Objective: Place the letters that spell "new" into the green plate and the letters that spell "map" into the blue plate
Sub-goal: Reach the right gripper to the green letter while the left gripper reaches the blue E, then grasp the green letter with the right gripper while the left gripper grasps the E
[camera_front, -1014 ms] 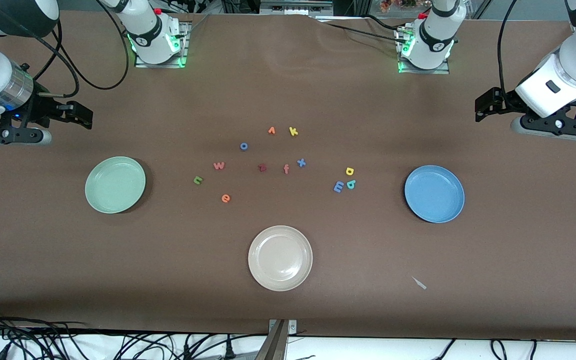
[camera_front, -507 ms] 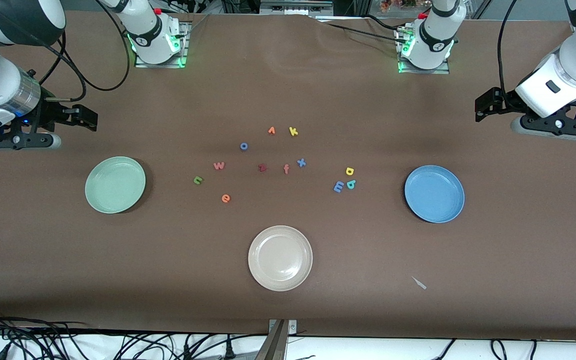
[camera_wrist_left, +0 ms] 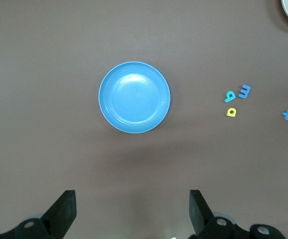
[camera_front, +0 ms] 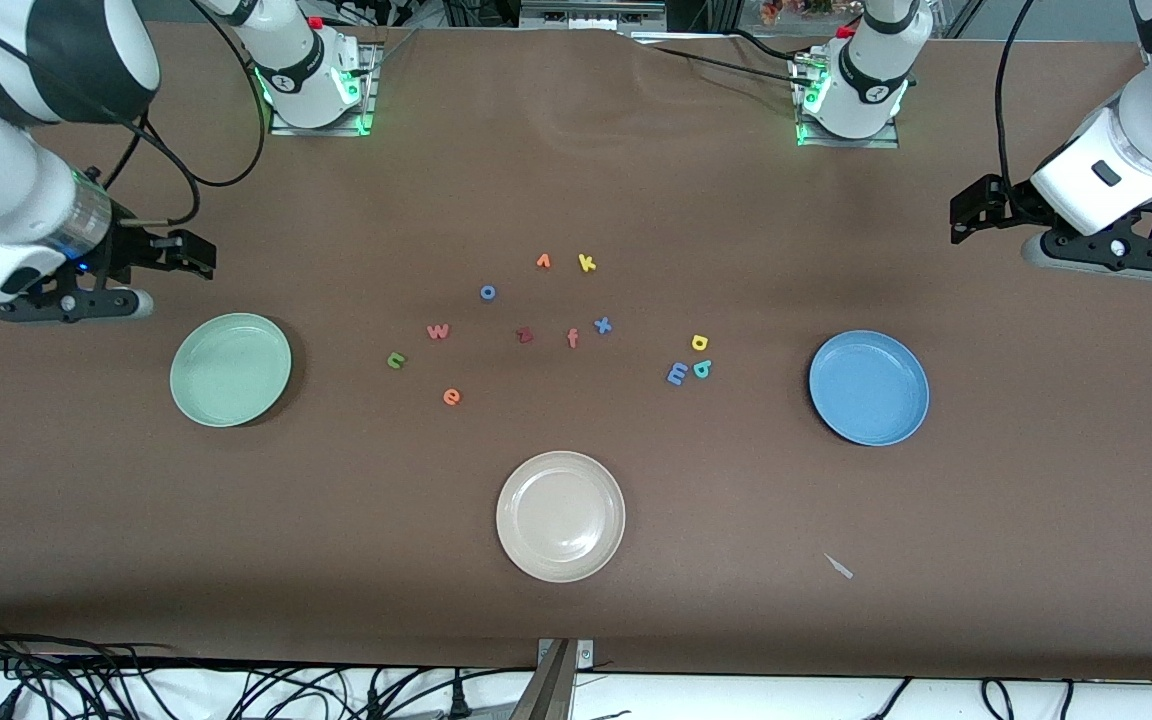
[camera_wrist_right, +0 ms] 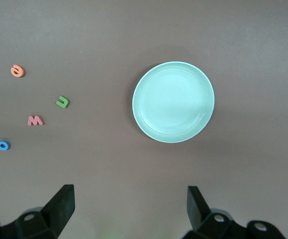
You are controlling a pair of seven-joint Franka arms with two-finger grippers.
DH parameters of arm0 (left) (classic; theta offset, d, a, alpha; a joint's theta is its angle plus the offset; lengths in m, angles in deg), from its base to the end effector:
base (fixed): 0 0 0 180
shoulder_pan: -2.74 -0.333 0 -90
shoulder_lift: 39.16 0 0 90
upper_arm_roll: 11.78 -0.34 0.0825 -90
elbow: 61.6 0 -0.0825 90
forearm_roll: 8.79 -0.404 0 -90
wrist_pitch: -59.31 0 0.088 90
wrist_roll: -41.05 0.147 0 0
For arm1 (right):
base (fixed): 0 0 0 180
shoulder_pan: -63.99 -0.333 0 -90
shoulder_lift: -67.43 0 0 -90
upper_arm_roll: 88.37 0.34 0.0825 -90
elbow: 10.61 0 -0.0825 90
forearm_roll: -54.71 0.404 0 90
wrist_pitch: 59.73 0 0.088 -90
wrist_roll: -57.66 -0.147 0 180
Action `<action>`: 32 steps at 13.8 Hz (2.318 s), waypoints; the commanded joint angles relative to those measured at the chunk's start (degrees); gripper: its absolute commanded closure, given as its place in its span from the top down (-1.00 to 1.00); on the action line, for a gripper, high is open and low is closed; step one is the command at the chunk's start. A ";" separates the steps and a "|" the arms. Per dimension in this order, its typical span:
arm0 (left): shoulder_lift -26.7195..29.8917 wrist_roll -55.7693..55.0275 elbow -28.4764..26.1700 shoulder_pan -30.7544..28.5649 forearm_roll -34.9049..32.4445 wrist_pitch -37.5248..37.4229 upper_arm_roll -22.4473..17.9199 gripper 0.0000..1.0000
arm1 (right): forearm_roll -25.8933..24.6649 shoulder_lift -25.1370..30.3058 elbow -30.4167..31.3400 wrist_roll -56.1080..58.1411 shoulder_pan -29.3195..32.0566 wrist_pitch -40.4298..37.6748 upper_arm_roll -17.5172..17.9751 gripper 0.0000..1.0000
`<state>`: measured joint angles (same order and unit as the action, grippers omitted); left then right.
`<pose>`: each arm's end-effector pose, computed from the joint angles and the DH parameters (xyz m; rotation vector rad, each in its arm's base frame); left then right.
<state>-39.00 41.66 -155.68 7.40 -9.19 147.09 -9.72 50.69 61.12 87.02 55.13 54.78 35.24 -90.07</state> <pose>0.5583 -0.0647 0.5724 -3.1180 0.1999 0.1667 0.5915 0.0688 0.4861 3.0435 0.1499 -0.2284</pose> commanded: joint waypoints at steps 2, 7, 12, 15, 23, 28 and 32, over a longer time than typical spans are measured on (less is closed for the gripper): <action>-1.21 2.55 1.88 0.96 1.10 -0.77 0.05 1.00 | 1.82 -2.90 0.81 -3.60 -2.04 4.08 -0.05 1.00; -14.81 1.86 4.68 8.17 0.56 6.00 1.81 1.00 | 4.20 -6.60 6.67 -18.35 -5.98 17.32 0.21 1.00; -28.52 0.80 10.14 16.67 6.27 14.24 1.73 1.00 | 4.11 -10.38 16.88 -33.22 -11.18 35.00 0.21 1.00; -36.78 -1.13 10.49 20.82 9.88 22.75 1.81 1.00 | 4.02 -12.40 23.03 -44.89 -13.72 44.75 0.21 1.00; -46.39 -4.30 10.23 28.92 1.02 34.75 0.58 1.00 | 4.11 -16.36 27.97 -52.23 -16.19 56.99 -0.05 1.00; -45.86 -5.44 9.70 26.99 0.75 34.48 0.49 0.80 | 4.11 -18.99 27.80 -50.57 -14.88 58.40 -0.23 0.99; -45.06 -5.70 8.65 25.57 0.74 32.37 0.49 0.47 | 3.93 -19.79 27.27 -49.50 -13.73 57.88 -0.23 0.91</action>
<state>-84.93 37.23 -146.53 32.51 -6.91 180.80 -9.56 54.23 41.69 114.47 4.39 40.48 92.35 -90.45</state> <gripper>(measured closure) 0.150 0.026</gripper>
